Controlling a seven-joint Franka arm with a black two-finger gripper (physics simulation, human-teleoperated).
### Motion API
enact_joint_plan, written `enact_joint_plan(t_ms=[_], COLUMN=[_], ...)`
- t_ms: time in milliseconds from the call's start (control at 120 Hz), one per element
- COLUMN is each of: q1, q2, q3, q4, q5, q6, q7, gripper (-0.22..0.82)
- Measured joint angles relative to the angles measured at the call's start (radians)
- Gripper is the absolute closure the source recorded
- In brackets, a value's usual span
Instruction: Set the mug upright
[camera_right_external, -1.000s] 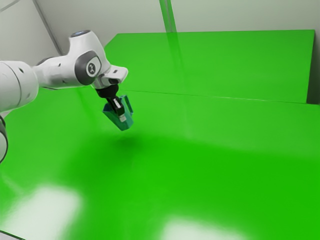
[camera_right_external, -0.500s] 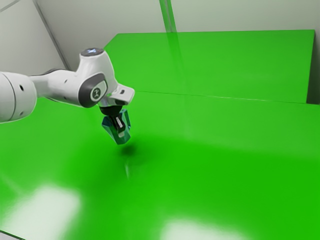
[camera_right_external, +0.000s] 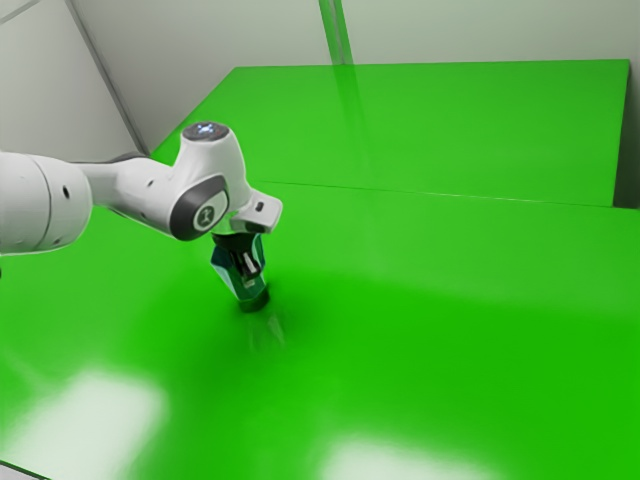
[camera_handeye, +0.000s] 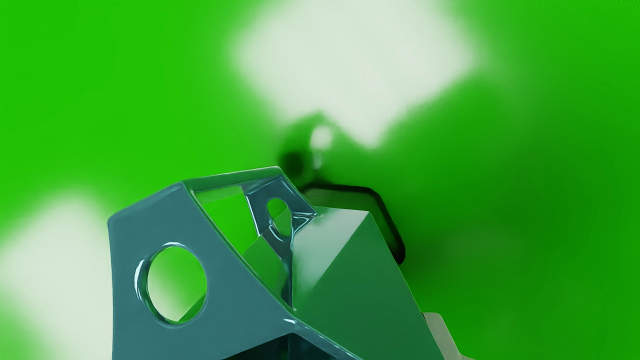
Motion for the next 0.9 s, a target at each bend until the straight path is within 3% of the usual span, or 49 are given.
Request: enact_joint_plan(t_ms=[575,900], q1=[-0.007,-0.011], q2=[0.001,0.002], q3=[-0.001,-0.002], q4=[-0.048,-0.049], q5=[0.004,-0.002], q6=[0.015,0.015], q7=[-0.083,-0.100], gripper=[0.78,0.64])
